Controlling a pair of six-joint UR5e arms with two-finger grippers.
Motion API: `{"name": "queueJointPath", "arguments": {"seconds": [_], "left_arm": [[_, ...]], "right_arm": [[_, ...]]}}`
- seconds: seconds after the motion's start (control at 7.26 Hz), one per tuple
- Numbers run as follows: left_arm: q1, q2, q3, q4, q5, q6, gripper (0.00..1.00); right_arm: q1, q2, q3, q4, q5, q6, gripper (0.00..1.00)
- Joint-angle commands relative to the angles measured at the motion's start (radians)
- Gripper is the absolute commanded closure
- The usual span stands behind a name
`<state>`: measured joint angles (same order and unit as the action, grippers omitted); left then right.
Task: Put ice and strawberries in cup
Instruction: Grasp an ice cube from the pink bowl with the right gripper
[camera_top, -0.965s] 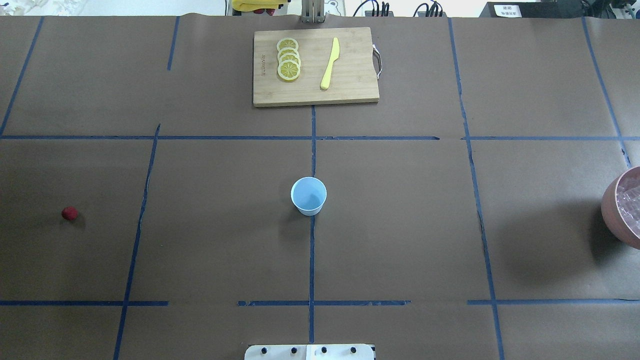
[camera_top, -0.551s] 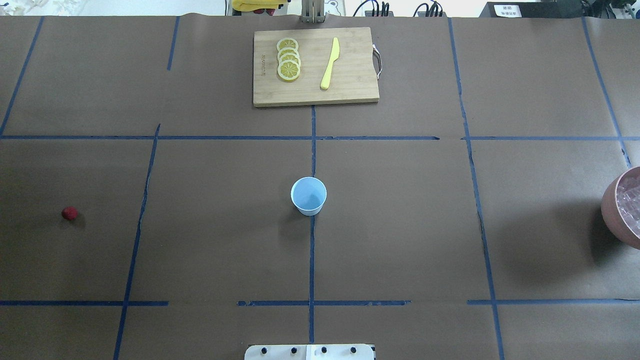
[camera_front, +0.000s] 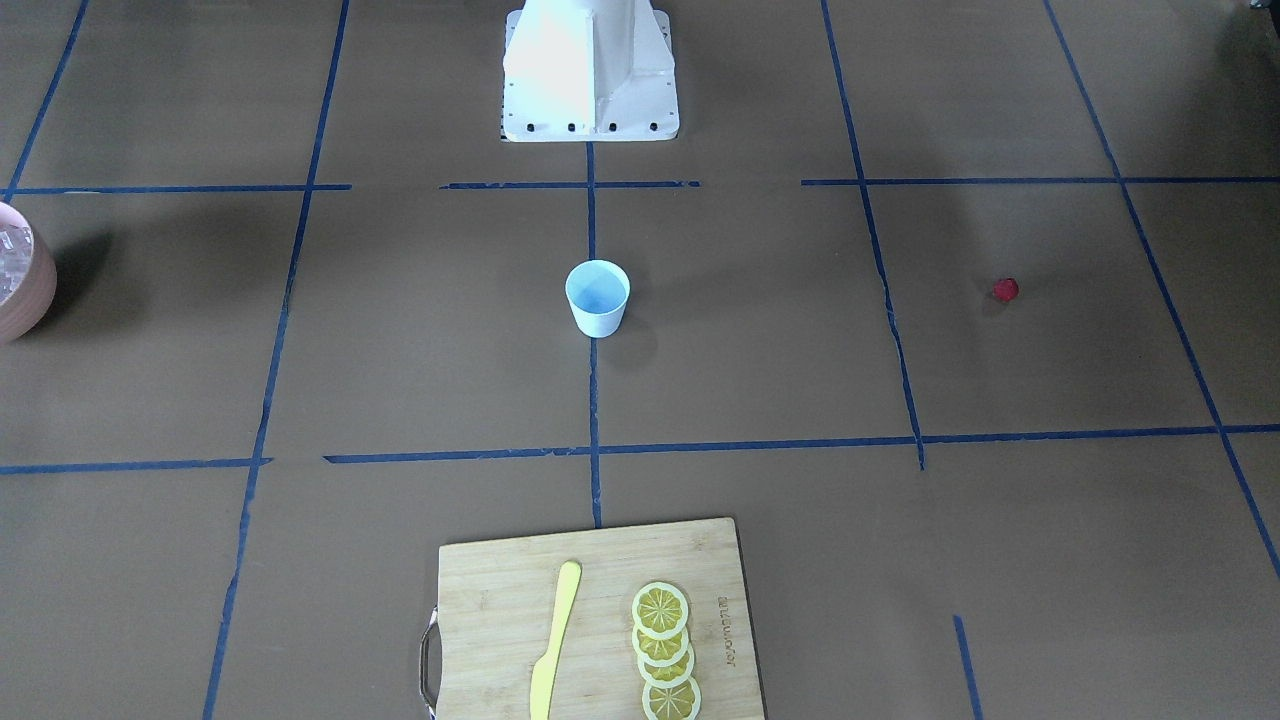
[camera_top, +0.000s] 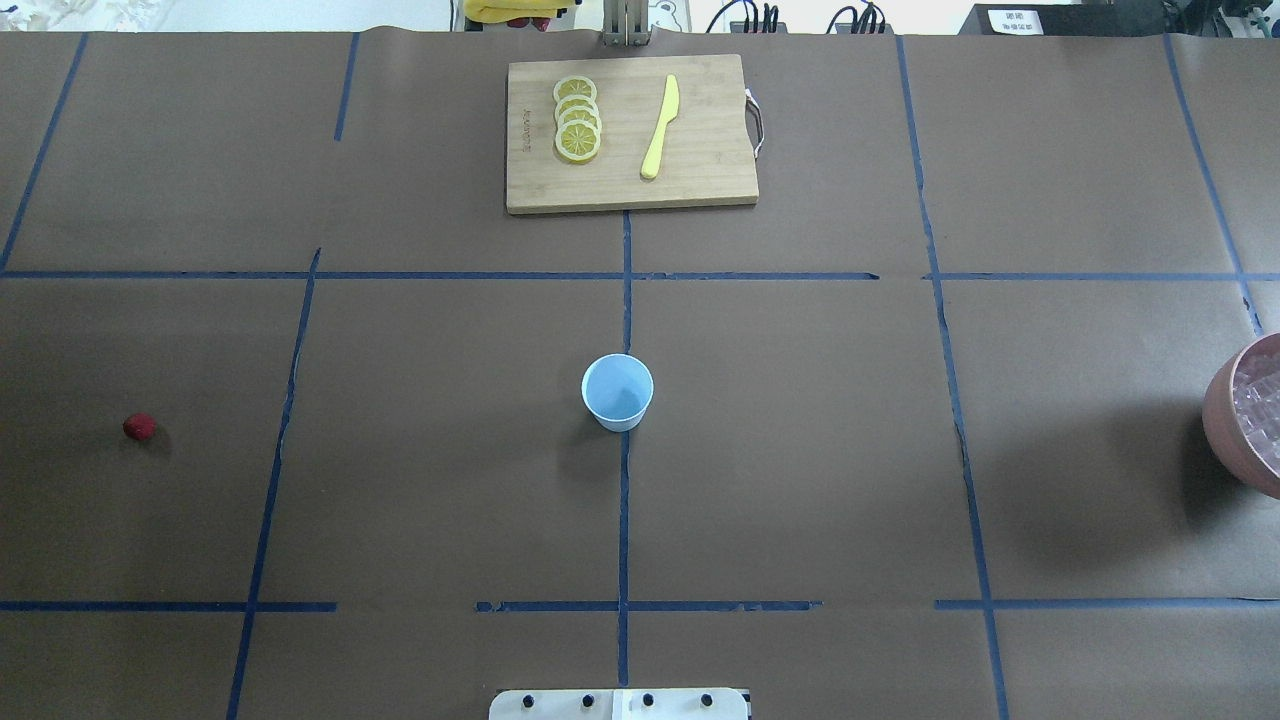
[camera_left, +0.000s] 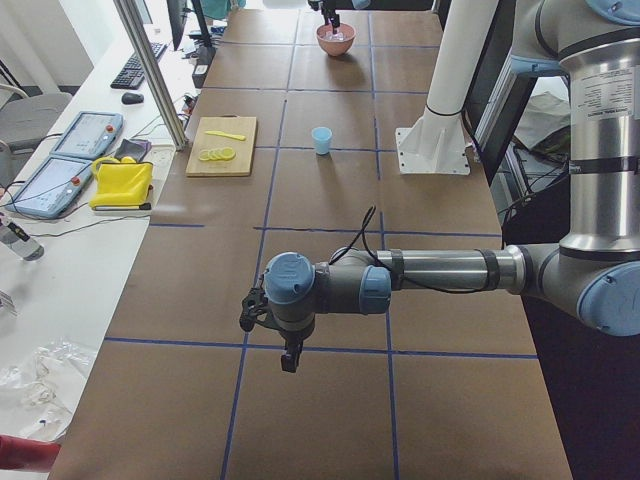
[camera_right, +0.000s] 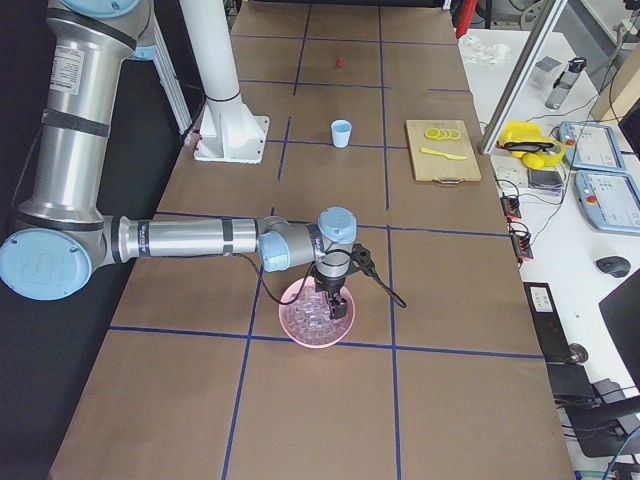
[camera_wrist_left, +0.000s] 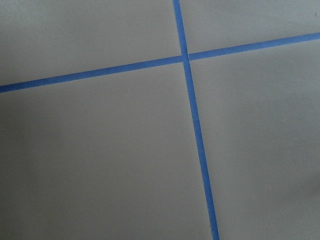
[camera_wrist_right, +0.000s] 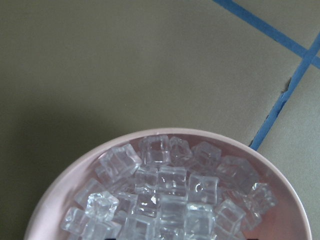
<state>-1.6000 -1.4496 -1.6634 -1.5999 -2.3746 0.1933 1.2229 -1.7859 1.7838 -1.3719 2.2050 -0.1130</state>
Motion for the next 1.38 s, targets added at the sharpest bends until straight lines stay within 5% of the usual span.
{"name": "queueJointPath", "arguments": {"seconds": [0.0, 0.69, 1.24], "left_arm": [[0.0, 0.0, 0.001, 0.001, 0.0, 0.0, 0.0], [0.0, 0.0, -0.001, -0.003, 0.0, 0.0, 0.0], [0.0, 0.0, -0.001, -0.003, -0.002, 0.0, 0.0]], "right_arm": [[-0.014, 0.003, -0.015, -0.001, -0.036, 0.001, 0.18], [-0.031, 0.04, -0.06, 0.001, -0.047, -0.007, 0.27], [-0.026, 0.026, -0.034, -0.001, -0.048, -0.017, 0.97]]}}
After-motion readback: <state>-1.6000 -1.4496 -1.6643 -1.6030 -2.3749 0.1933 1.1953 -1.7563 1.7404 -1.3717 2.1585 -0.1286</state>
